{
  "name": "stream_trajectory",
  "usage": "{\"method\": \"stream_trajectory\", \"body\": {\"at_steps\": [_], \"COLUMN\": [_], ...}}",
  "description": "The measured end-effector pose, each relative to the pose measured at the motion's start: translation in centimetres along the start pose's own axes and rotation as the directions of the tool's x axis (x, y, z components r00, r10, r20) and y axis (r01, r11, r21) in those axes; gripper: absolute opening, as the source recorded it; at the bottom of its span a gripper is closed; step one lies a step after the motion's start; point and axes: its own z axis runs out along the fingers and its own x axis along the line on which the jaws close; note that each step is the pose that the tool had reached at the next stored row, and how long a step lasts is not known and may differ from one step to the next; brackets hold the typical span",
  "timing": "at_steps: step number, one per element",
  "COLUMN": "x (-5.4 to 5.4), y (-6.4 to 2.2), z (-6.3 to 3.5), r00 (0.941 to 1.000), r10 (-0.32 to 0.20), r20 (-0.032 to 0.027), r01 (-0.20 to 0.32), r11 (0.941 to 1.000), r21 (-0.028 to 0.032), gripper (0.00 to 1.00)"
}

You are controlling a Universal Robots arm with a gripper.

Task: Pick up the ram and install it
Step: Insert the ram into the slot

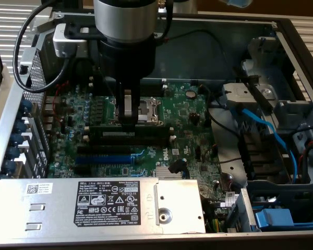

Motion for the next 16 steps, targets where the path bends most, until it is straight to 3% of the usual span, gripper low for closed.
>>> {"method": "stream_trajectory", "body": {"at_steps": [16], "x": [-0.15], "y": [0.13], "z": [0.0], "r00": [1.0], "r10": [0.0], "r20": [0.0], "r01": [0.0], "r11": [1.0], "r21": [0.0001], "gripper": [0.12]}}
